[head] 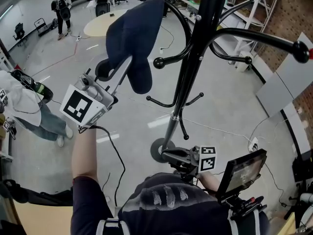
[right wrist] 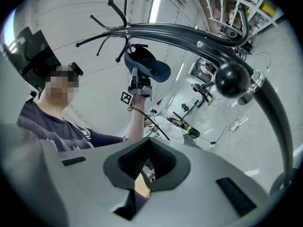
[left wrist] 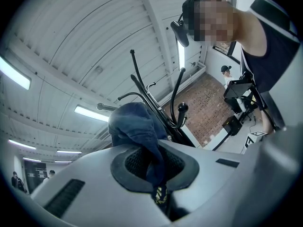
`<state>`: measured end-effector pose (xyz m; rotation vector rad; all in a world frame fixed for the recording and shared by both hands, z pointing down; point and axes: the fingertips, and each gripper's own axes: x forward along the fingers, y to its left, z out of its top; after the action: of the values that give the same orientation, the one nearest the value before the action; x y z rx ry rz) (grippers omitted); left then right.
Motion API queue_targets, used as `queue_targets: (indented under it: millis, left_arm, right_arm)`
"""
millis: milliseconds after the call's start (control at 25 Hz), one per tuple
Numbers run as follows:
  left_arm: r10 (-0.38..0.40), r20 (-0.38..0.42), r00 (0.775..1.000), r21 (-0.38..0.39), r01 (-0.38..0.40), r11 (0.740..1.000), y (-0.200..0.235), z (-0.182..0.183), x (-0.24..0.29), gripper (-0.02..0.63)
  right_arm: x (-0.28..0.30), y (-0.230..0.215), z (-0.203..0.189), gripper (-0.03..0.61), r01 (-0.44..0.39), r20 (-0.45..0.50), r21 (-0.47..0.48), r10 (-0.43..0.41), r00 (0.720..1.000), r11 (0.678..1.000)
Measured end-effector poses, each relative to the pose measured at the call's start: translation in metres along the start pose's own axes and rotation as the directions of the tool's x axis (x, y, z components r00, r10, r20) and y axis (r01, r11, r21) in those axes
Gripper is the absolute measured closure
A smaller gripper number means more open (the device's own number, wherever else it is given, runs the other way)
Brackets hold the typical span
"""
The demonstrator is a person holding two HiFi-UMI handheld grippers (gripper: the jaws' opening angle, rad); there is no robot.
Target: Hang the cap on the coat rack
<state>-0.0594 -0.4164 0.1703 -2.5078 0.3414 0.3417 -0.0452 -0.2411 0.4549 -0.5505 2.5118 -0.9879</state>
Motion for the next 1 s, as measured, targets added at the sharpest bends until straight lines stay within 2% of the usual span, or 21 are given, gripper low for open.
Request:
queue_targets:
  millis: [520, 1000]
  left_arm:
    - [-0.048, -0.021, 0.999, 0.036, 0.049, 0.998, -0.013, -0.001, 0.005, 0.594]
    - [-0.090, -0.071, 0.993, 0.017, 0.091, 0.996, -0.032, -0.010, 0.013, 0.594]
  right_arm:
    - [0.002, 0.002, 0.000, 0.574, -0.008, 0.013, 0.003, 0.008, 1.000, 1.000]
    - [0.000, 0.001, 0.004, 0.574, -0.013, 0.025, -0.001, 0.013, 1.000, 1.000]
